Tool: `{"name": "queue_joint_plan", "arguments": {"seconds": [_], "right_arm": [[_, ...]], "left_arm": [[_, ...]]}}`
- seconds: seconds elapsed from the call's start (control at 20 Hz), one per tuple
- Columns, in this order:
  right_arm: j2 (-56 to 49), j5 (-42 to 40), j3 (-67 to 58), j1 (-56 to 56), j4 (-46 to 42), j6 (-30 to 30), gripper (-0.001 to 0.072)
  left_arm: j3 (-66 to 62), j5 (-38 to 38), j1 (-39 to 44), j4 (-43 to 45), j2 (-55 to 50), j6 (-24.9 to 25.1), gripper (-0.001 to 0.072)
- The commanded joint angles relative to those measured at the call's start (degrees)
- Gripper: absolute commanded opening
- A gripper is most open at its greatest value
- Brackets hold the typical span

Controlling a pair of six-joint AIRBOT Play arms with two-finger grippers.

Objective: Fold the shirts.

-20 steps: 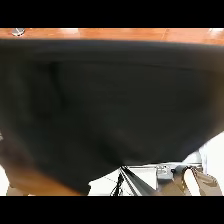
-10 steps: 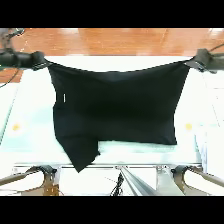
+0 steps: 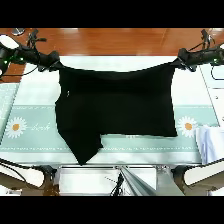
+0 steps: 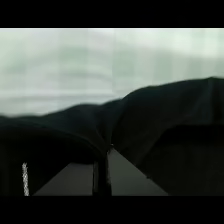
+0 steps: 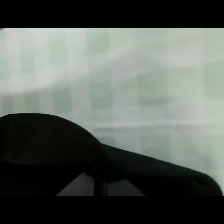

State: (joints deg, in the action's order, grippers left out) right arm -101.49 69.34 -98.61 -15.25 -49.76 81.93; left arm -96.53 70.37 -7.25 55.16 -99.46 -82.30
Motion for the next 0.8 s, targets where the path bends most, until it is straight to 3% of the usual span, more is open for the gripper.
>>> {"name": "queue_joint_plan", "arguments": {"seconds": [0.0, 0.1, 0.2, 0.5, 0.55, 0.6, 0.65, 0.75], "right_arm": [[-0.6, 7.1, -1.5, -3.3, -0.1, -0.1, 0.002], [-0.4, 13.7, -1.4, -5.4, -2.5, -1.5, 0.002], [-0.4, 19.0, 0.4, -4.9, -11.1, -2.4, 0.002], [-0.5, 10.4, 12.9, -2.3, -12.2, -2.7, 0.0022], [-0.5, 10.1, 13.4, -2.0, -12.2, -2.5, 0.0111], [-0.4, 10.6, 13.4, -1.9, -12.1, -2.0, 0.0445], [-0.1, 11.8, 13.2, -1.9, -12.2, -2.0, 0.0627], [1.8, 14.7, 12.3, -3.2, -13.0, -1.0, 0.0625]], "left_arm": [[-0.7, 14.3, -3.2, 0.5, -0.8, 2.6, 0.0033], [0.7, 21.7, -4.6, 0.6, -0.8, 4.7, 0.0033], [5.0, 22.8, -4.3, 0.9, -0.8, 4.0, 0.0032], [17.4, 15.1, -1.5, 0.9, -1.0, 4.2, 0.0036], [17.5, 15.3, -1.6, 1.0, -1.0, 4.0, 0.0146], [17.3, 16.0, -1.7, 1.2, -0.9, 4.1, 0.0481], [16.8, 16.7, -1.8, 3.8, -0.8, 3.2, 0.0703], [14.9, 21.1, -2.1, 12.2, -0.2, -1.8, 0.0703]]}}
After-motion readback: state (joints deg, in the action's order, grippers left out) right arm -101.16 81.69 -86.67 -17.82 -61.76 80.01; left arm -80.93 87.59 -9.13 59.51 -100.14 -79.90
